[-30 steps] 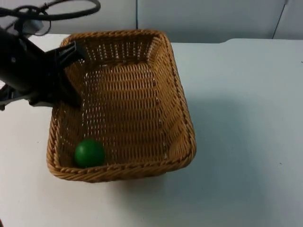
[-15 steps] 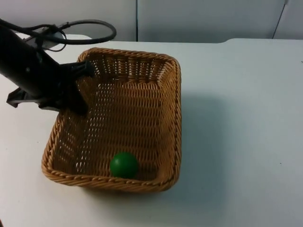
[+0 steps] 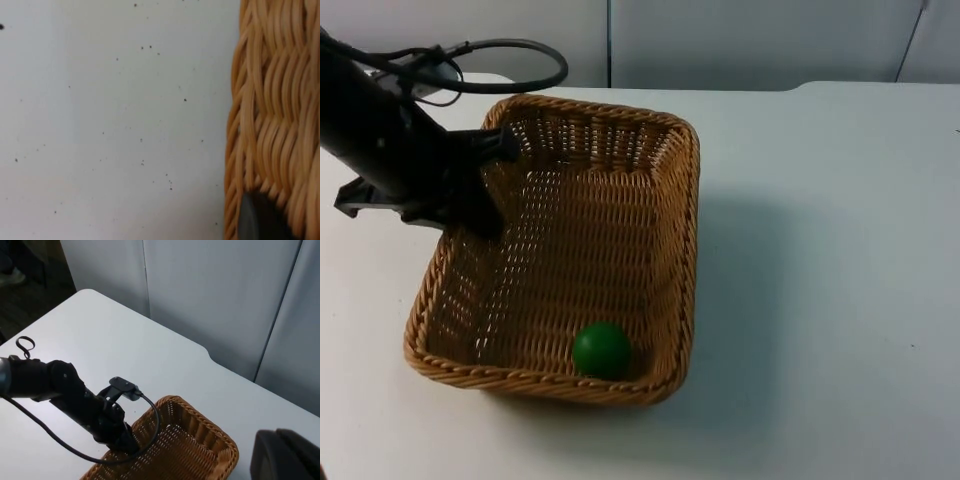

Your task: Pick up the basket with the left hand and place the ball into the basket with the right hand.

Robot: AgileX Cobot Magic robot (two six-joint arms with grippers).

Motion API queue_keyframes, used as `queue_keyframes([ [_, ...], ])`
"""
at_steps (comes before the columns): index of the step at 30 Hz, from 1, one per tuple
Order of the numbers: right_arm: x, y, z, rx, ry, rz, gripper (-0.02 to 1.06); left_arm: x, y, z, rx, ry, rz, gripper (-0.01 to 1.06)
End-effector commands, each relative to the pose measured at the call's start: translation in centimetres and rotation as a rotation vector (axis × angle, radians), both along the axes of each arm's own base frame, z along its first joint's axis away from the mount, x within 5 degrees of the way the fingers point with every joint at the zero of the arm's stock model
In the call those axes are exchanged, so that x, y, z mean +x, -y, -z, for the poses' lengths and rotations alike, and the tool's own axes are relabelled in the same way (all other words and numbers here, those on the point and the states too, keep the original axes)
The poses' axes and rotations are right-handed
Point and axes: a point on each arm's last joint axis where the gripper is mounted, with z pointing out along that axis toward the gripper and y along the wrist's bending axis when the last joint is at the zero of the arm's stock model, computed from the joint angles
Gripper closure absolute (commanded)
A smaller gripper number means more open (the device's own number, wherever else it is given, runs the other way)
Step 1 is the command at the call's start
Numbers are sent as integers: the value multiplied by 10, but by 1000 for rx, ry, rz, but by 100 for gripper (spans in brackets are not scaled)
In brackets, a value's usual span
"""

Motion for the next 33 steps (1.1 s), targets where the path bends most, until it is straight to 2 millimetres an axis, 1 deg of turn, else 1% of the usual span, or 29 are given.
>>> queue_keyframes([
  [1, -4, 2, -4, 15, 12, 0, 105, 3, 1, -1, -19, -4, -15, 104],
  [3, -4, 2, -4, 15, 12, 0, 105, 3, 1, 3, -17, -13, -16, 104],
  [4, -4, 1, -4, 25, 4, 0, 105, 3, 1, 5, -13, -15, -16, 101],
  [5, -4, 1, -4, 25, 4, 0, 105, 3, 1, 5, -13, -15, -16, 101],
  [6, -4, 1, -4, 25, 4, 0, 105, 3, 0, 6, -4, -14, -10, 95],
  [7, -4, 1, -4, 25, 4, 0, 105, 3, 0, 8, 5, -12, -6, 82],
  [8, -4, 1, -4, 25, 4, 0, 105, 3, 0, 8, 8, -8, -6, 73],
  [9, -4, 1, -4, 25, 4, 0, 105, 3, 0, 8, 8, -8, -6, 73],
  [12, -4, 1, -4, 25, 4, 0, 105, 6, -2, 8, 23, 14, -21, 37],
  [13, -4, 1, -4, 25, 4, 0, 105, 6, -2, 8, 23, 14, -21, 37],
  [14, -4, 1, -4, 25, 4, 0, 105, 7, -2, 7, 26, 22, -25, 31],
  [15, -4, 1, -4, 25, 4, 0, 105, 8, -4, 6, 32, 27, -19, 30],
  [19, -4, 1, -4, 25, 4, 0, 105, 13, -5, -2, 40, 33, 30, 30],
  [22, -3, 2, -4, 18, 10, 8, 105, 22, -12, -21, 73, 30, 57, 30],
  [23, -3, 2, -4, 18, 10, 8, 105, 22, -12, -21, 73, 30, 57, 30],
  [24, -3, 2, -4, 18, 10, 8, 105, 24, -14, -26, 96, 21, 67, 30],
  [25, -3, 2, -4, 16, 11, 9, 105, 28, -20, -38, 122, 7, 72, 32],
  [26, -3, 3, -4, 13, 13, 12, 105, 29, -21, -46, 130, 0, 74, 35],
  [27, -3, 3, -4, 12, 14, 14, 105, 30, -22, -54, 138, -1, 81, 40],
  [28, -3, 3, -4, 12, 14, 14, 105, 30, -22, -54, 138, -1, 81, 40],
  [30, -2, 3, -4, 7, 18, 19, 105, 29, -23, -70, 139, -1, 107, 55],
  [32, -2, 3, -4, 6, 18, 18, 105, 25, -22, -87, 135, 14, 123, 78],
  [33, -2, 3, -4, 6, 18, 18, 105, 25, -22, -87, 135, 14, 123, 78],
])
